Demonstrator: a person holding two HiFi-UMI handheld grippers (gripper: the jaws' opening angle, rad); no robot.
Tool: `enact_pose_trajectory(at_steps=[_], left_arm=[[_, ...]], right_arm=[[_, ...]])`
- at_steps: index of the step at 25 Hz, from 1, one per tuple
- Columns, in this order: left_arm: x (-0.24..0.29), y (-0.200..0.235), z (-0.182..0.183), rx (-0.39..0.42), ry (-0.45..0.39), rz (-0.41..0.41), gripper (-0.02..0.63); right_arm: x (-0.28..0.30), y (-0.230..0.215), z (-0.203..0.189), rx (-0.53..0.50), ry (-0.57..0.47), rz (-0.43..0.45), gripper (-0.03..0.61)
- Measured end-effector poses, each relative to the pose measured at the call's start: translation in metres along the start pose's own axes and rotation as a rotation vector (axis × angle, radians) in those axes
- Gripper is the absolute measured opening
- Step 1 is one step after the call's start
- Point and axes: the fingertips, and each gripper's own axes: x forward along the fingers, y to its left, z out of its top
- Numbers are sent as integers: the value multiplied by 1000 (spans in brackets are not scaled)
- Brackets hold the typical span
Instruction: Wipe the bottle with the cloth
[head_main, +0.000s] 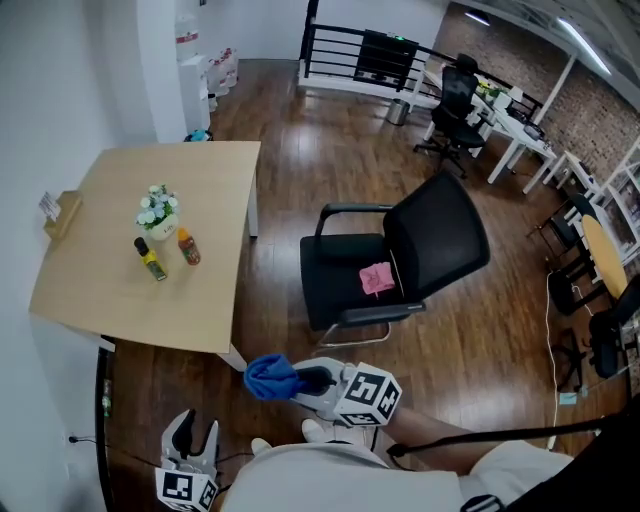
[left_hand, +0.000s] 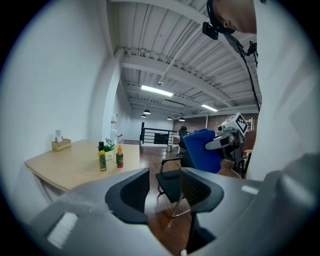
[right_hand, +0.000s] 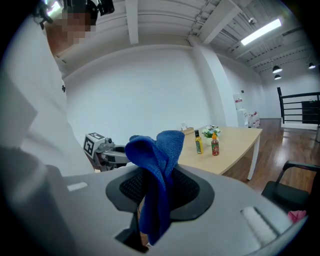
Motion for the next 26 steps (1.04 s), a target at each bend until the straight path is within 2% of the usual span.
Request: enact_pose_trajectory(at_steps=[17,26], left_arm=[[-12,-1,0,-13,-28,28,199],[-33,3,-15,-29,-17,26,199]], right_arm=[[-2,16,-1,-43,14,28,118],[10,36,-4,-47,27,29,118]])
